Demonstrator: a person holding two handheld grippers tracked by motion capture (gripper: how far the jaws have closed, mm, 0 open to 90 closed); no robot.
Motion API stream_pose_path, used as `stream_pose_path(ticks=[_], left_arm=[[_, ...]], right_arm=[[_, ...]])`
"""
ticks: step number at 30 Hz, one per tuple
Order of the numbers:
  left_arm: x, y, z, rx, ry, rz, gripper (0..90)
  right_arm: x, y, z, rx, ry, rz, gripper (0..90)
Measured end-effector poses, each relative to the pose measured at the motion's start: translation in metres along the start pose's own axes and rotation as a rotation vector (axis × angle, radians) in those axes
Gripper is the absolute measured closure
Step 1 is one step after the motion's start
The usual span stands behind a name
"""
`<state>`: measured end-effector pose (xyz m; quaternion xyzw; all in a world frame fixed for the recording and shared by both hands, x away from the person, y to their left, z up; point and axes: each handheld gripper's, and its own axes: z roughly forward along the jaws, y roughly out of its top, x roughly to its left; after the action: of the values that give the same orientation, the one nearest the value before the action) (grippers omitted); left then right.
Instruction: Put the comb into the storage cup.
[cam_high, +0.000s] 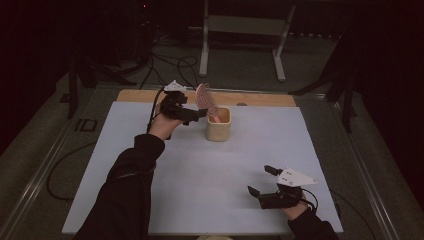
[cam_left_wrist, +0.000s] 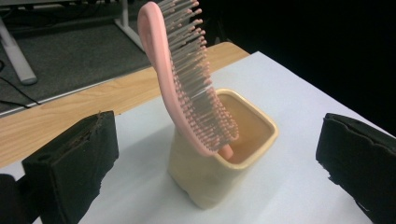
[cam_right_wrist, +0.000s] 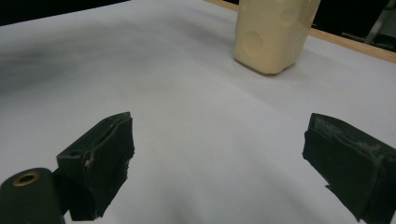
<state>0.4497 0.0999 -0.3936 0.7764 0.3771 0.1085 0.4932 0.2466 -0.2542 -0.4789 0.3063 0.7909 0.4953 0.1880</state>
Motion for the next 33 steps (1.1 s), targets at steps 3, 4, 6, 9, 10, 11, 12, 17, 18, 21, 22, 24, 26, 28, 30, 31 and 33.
stream_pose_path(ticks=[3, 4, 6, 9, 10, 11, 12, 17, 18, 21, 22, 24, 26, 28, 30, 31, 33], left_arm=[[0.000, -0.002, -0.003, -0.002, -0.003, 0.001, 0.0], [-0.001, -0.004, -0.006, -0.001, -0.005, 0.008, 0.0], [-0.002, -0.007, -0.008, 0.004, -0.002, 0.019, 0.0], [-0.001, -0.010, -0.010, 0.006, -0.011, 0.019, 0.0], [-0.001, -0.013, -0.014, 0.009, -0.011, 0.025, 0.0], [-0.001, -0.013, -0.014, 0.009, -0.011, 0.025, 0.0], [-0.001, -0.016, -0.017, 0.009, -0.016, 0.020, 0.0], [0.000, -0.022, -0.023, 0.009, -0.022, 0.027, 0.0], [0.000, -0.024, -0.026, 0.006, -0.025, 0.025, 0.0], [0.000, -0.027, -0.029, 0.002, -0.031, 0.021, 0.0], [0.000, -0.028, -0.031, 0.003, -0.031, 0.025, 0.0], [0.000, -0.033, -0.034, 0.001, -0.035, 0.025, 0.0], [0.000, -0.036, -0.037, 0.001, -0.039, 0.029, 0.0], [0.000, -0.039, -0.040, 0.003, -0.040, 0.032, 0.0], [0.000, -0.042, -0.043, 0.005, -0.041, 0.032, 0.1], [0.000, -0.042, -0.043, 0.005, -0.041, 0.032, 0.0], [-0.001, -0.045, -0.046, 0.001, -0.046, 0.031, 0.0]], right_arm=[[0.000, 0.000, 0.000, 0.002, -0.002, -0.001, 8.5], [0.000, 0.000, 0.000, 0.001, -0.001, 0.001, 8.6], [0.000, 0.000, 0.001, 0.002, -0.002, 0.001, 8.6], [0.001, 0.000, 0.001, 0.002, -0.001, 0.001, 8.6], [0.001, 0.000, 0.001, 0.001, -0.001, 0.000, 8.6], [0.001, 0.000, 0.001, 0.001, -0.001, 0.000, 8.6], [0.001, 0.000, 0.001, 0.003, -0.001, -0.001, 8.6], [0.001, 0.000, 0.001, 0.001, 0.002, -0.003, 8.5], [0.000, 0.000, 0.002, 0.000, 0.003, -0.003, 8.6], [0.000, -0.001, 0.002, 0.001, 0.003, -0.001, 8.6], [0.001, -0.001, 0.002, 0.004, 0.002, 0.000, 8.6], [0.000, -0.001, 0.002, 0.001, 0.003, 0.000, 8.6], [0.000, -0.001, 0.002, 0.001, 0.003, -0.002, 8.6], [0.000, -0.001, 0.002, 0.002, 0.001, 0.003, 8.6], [0.000, -0.001, 0.002, 0.001, 0.002, 0.003, 8.6], [0.000, -0.001, 0.002, 0.001, 0.002, 0.003, 8.6], [0.000, -0.001, 0.002, 0.003, 0.000, -0.001, 8.6]])
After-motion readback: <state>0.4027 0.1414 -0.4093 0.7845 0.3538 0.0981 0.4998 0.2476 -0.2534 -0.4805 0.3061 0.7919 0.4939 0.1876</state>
